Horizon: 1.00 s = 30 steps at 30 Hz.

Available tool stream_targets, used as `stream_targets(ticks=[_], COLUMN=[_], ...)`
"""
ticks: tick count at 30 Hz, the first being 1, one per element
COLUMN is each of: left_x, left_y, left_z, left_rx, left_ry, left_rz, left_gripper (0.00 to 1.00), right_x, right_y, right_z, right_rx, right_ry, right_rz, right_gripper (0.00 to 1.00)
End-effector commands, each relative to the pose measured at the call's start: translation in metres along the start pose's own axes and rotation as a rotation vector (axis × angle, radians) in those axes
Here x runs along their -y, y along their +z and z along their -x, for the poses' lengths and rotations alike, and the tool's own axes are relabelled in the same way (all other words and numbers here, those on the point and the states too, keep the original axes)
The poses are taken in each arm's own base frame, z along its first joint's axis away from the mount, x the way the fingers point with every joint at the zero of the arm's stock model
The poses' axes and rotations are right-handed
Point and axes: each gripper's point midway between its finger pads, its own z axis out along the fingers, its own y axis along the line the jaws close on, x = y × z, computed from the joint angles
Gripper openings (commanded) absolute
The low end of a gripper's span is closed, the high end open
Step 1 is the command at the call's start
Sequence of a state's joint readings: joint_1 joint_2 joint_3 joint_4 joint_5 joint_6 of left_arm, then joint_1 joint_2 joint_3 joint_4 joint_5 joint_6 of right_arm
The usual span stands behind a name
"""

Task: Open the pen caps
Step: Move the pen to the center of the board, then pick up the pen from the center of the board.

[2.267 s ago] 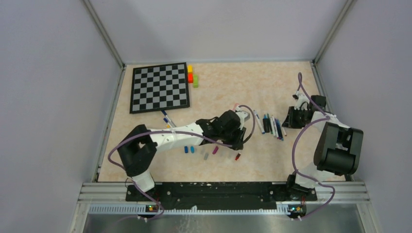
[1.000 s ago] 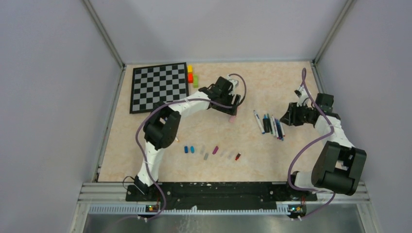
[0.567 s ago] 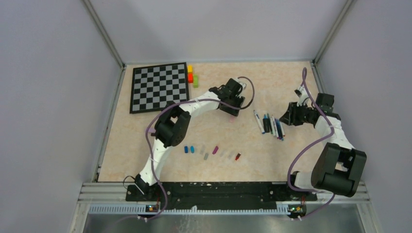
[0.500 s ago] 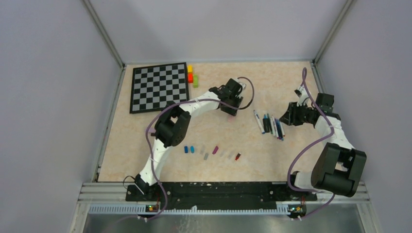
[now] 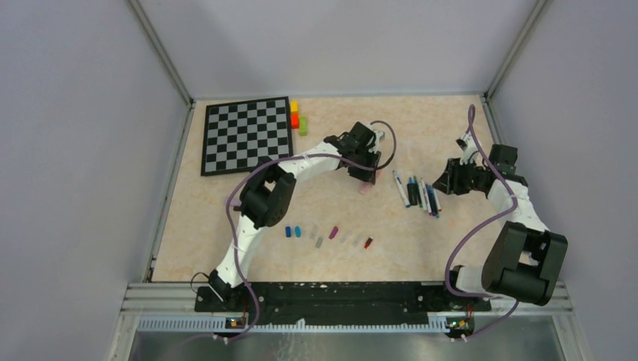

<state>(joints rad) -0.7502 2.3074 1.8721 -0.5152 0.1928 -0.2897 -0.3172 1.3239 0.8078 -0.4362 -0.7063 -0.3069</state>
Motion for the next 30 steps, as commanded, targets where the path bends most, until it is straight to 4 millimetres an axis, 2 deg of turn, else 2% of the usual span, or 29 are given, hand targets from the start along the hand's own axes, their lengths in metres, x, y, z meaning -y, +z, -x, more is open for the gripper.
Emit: stream_targets(ticks=[1, 3, 8, 12, 15, 17, 20, 24, 26, 30], left_x=[0.044, 0.052, 0.064, 0.081, 0.083, 0.072, 0.054, 0.025, 0.003, -0.039], left_y=[-0.018, -0.017, -0.017, -0.033, -0.052, -0.072, -0.113, -0.167, -0.184, -0.214], left_z=[0.018, 0.017, 0.019, 0.021, 0.022, 0.026, 0.033, 0.025, 0.011, -0.029], left_rx=[0.054, 0.053, 0.065, 0.076, 0.104, 0.161, 0.311, 0.45, 0.488, 0.573], left_ry=[-0.066, -0.116, -0.19, -0.205, -0.197, -0.188, -0.143, -0.093, -0.113, -0.144], left_rz=[-0.195, -0.243, -0.316, -0.419, -0.455, -0.434, -0.357, -0.225, -0.119, 0.041], left_gripper=[0.44, 0.5, 0.51, 0.52, 0.52, 0.52, 0.52, 0.58, 0.65, 0.94], right_x=[0.0, 0.001, 0.0, -0.001, -0.001, -0.002, -0.002, -0.003, -0.008, -0.021], right_y=[-0.01, -0.01, -0.011, -0.012, -0.012, -0.013, -0.014, -0.017, -0.018, -0.021], right_z=[0.025, 0.025, 0.026, 0.026, 0.026, 0.027, 0.026, 0.028, 0.029, 0.029], right_rx=[0.067, 0.067, 0.07, 0.072, 0.073, 0.077, 0.074, 0.08, 0.086, 0.1], right_ry=[-0.061, -0.062, -0.064, -0.064, -0.066, -0.069, -0.088, -0.108, -0.118, -0.146], right_rz=[-0.009, -0.012, -0.011, -0.011, -0.011, -0.012, -0.016, -0.016, 0.001, 0.065], right_gripper=[0.37, 0.37, 0.37, 0.37, 0.37, 0.37, 0.37, 0.37, 0.37, 0.36])
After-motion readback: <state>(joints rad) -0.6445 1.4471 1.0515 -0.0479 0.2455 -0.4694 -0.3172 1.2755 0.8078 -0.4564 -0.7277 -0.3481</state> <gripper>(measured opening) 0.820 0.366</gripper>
